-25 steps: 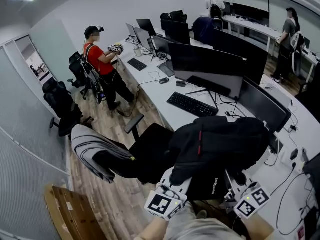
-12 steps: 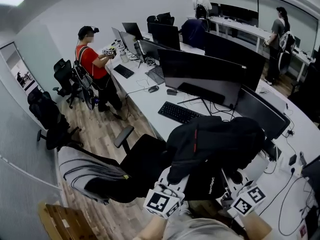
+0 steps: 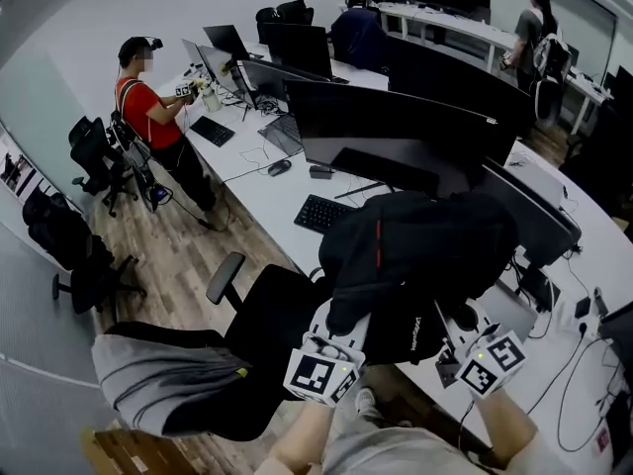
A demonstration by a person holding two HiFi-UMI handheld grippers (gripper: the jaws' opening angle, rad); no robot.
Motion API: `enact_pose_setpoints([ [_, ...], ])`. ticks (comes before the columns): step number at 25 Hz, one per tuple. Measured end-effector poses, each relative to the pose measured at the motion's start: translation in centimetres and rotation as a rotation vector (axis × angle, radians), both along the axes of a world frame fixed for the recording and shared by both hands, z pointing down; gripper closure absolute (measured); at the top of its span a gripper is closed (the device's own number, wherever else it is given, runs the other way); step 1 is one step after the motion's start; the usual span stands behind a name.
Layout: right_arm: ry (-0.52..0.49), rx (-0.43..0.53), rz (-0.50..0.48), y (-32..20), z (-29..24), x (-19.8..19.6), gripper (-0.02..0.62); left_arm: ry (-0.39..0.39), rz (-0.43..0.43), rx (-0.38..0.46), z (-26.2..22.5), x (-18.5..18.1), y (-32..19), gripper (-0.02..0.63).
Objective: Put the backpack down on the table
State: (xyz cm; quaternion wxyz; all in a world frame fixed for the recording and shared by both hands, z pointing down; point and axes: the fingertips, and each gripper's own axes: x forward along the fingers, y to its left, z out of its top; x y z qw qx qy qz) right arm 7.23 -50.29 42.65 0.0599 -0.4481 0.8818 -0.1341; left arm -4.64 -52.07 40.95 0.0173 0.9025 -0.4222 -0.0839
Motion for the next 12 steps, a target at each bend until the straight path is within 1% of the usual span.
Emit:
enact_pose_setpoints([
  [3, 0.024, 0.003, 0.018, -3.4, 0.2, -0.1, 0.568, 0.012, 0.011, 0.0, 0.3, 0.0, -3.5, 0.577],
  [7, 0.053, 0.001, 0.025, -7.4, 1.1, -0.4, 0.568, 0.049, 0.024, 0.0, 1.5, -0.4, -7.6, 0.577],
  [12, 0.066, -0.016, 0.045, -11.1, 2.9, -0.6, 0.568, 0.089, 0.031, -0.011, 3.4, -0.6, -11.1, 0.577],
])
